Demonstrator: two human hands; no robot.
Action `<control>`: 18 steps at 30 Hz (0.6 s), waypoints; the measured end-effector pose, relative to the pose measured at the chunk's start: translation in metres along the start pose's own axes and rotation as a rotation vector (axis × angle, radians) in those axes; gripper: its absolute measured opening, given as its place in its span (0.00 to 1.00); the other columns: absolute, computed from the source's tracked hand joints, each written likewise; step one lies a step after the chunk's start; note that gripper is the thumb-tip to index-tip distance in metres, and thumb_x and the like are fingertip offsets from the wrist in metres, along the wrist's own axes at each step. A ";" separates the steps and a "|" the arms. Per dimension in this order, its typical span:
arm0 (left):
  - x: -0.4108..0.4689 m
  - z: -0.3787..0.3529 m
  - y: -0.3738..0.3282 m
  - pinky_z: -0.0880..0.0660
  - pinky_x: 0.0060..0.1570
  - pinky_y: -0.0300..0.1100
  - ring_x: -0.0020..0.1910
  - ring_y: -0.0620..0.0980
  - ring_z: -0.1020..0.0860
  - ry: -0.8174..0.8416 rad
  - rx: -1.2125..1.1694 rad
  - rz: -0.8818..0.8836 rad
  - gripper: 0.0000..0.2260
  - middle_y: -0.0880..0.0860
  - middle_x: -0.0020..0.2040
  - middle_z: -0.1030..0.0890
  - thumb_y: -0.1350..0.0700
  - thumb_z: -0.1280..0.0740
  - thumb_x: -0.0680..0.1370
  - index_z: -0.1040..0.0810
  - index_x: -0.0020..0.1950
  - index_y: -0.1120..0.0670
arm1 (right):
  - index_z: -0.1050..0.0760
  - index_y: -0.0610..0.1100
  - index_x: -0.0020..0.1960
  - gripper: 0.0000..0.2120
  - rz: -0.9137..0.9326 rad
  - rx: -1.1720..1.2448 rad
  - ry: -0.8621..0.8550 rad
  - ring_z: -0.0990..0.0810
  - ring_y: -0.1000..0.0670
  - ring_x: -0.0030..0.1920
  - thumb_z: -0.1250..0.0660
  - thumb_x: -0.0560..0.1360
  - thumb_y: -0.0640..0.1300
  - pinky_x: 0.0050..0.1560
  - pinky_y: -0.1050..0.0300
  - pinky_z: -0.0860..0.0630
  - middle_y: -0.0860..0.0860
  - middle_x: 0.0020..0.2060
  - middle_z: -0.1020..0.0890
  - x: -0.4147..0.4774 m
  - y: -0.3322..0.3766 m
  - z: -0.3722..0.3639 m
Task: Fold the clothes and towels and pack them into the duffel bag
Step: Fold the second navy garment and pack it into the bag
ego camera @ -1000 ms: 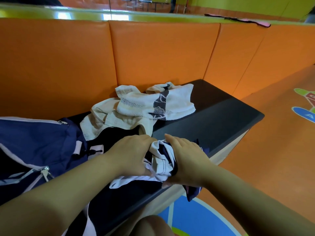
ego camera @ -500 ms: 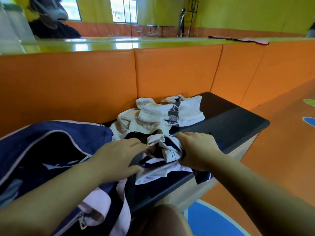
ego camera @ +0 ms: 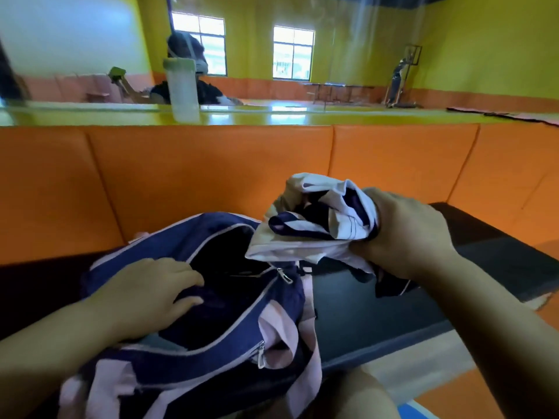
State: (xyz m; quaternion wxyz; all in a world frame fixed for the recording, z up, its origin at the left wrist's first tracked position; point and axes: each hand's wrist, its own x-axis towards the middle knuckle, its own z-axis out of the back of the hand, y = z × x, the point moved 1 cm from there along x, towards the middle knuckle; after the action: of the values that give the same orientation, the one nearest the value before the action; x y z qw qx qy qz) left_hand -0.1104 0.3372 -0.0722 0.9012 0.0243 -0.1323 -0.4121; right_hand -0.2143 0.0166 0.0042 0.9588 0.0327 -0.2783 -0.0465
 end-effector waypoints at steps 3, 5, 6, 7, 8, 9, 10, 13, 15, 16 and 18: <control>-0.024 -0.005 0.017 0.29 0.47 0.45 0.53 0.48 0.22 0.090 0.003 0.096 0.16 0.43 0.53 0.18 0.42 0.41 0.77 0.23 0.61 0.43 | 0.26 0.51 0.52 0.21 0.112 0.059 -0.041 0.21 0.39 0.40 0.30 0.62 0.57 0.33 0.54 0.36 0.50 0.40 0.19 0.005 0.033 -0.006; -0.033 -0.011 0.025 0.37 0.48 0.44 0.61 0.48 0.30 0.267 0.147 0.144 0.19 0.42 0.63 0.24 0.42 0.46 0.80 0.34 0.70 0.40 | 0.25 0.52 0.54 0.23 0.173 0.062 -0.040 0.20 0.39 0.43 0.28 0.61 0.56 0.34 0.54 0.35 0.50 0.43 0.18 0.007 0.051 -0.012; -0.037 -0.014 0.027 0.40 0.46 0.44 0.61 0.48 0.33 0.349 0.197 0.172 0.20 0.42 0.64 0.27 0.41 0.48 0.80 0.38 0.72 0.39 | 0.25 0.52 0.55 0.24 0.212 0.054 -0.030 0.20 0.39 0.44 0.28 0.61 0.58 0.34 0.54 0.34 0.51 0.44 0.18 0.007 0.061 -0.017; -0.041 -0.018 0.030 0.41 0.45 0.44 0.61 0.49 0.34 0.402 0.220 0.197 0.20 0.43 0.65 0.29 0.41 0.49 0.80 0.40 0.73 0.38 | 0.25 0.52 0.55 0.24 0.249 0.043 -0.021 0.20 0.40 0.44 0.30 0.61 0.59 0.34 0.54 0.33 0.52 0.45 0.18 0.007 0.070 -0.020; -0.044 -0.022 0.034 0.41 0.46 0.45 0.61 0.51 0.36 0.433 0.230 0.228 0.20 0.45 0.64 0.31 0.40 0.49 0.80 0.40 0.72 0.38 | 0.25 0.53 0.56 0.25 0.284 0.032 -0.010 0.19 0.42 0.44 0.30 0.61 0.60 0.34 0.54 0.32 0.53 0.45 0.18 0.008 0.077 -0.025; -0.047 -0.026 0.039 0.39 0.48 0.47 0.62 0.52 0.37 0.466 0.225 0.280 0.21 0.48 0.65 0.34 0.38 0.48 0.79 0.39 0.72 0.37 | 0.26 0.54 0.56 0.26 0.318 0.013 -0.004 0.19 0.43 0.44 0.30 0.61 0.61 0.33 0.56 0.33 0.53 0.44 0.18 0.008 0.084 -0.030; -0.050 -0.029 0.043 0.37 0.51 0.49 0.63 0.54 0.38 0.503 0.212 0.338 0.22 0.50 0.65 0.37 0.36 0.47 0.77 0.39 0.71 0.37 | 0.25 0.54 0.57 0.27 0.354 -0.014 -0.004 0.19 0.44 0.43 0.29 0.60 0.62 0.33 0.57 0.34 0.54 0.44 0.18 0.008 0.089 -0.035; -0.052 -0.026 0.051 0.34 0.56 0.53 0.65 0.58 0.39 0.539 0.229 0.454 0.27 0.52 0.69 0.41 0.33 0.42 0.73 0.42 0.71 0.36 | 0.26 0.54 0.58 0.30 0.431 -0.085 0.035 0.18 0.46 0.43 0.27 0.58 0.61 0.33 0.57 0.31 0.55 0.43 0.17 0.008 0.100 -0.051; -0.052 -0.020 0.058 0.30 0.52 0.50 0.62 0.57 0.33 0.477 0.202 0.512 0.29 0.52 0.68 0.39 0.37 0.39 0.73 0.43 0.72 0.38 | 0.26 0.54 0.57 0.31 0.470 -0.117 0.061 0.18 0.45 0.42 0.27 0.56 0.60 0.35 0.53 0.25 0.54 0.42 0.18 0.008 0.104 -0.062; -0.052 -0.016 0.063 0.28 0.47 0.47 0.59 0.56 0.30 0.437 0.177 0.538 0.29 0.51 0.67 0.38 0.40 0.38 0.73 0.44 0.72 0.39 | 0.26 0.54 0.56 0.32 0.485 -0.134 0.060 0.18 0.44 0.41 0.26 0.54 0.60 0.35 0.51 0.23 0.53 0.41 0.18 0.008 0.105 -0.066; -0.057 -0.008 0.075 0.27 0.40 0.44 0.53 0.54 0.24 0.356 0.079 0.600 0.31 0.50 0.66 0.35 0.45 0.35 0.72 0.44 0.72 0.40 | 0.24 0.53 0.53 0.31 0.493 -0.174 0.055 0.18 0.45 0.37 0.26 0.51 0.60 0.32 0.51 0.24 0.53 0.37 0.18 0.009 0.108 -0.072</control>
State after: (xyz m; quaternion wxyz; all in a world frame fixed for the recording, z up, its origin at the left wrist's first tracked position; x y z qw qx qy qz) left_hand -0.0889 0.4283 -0.0810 0.9894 0.0908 0.0100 -0.1129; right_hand -0.1606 0.1259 -0.0421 0.9476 -0.1173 -0.2467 0.1657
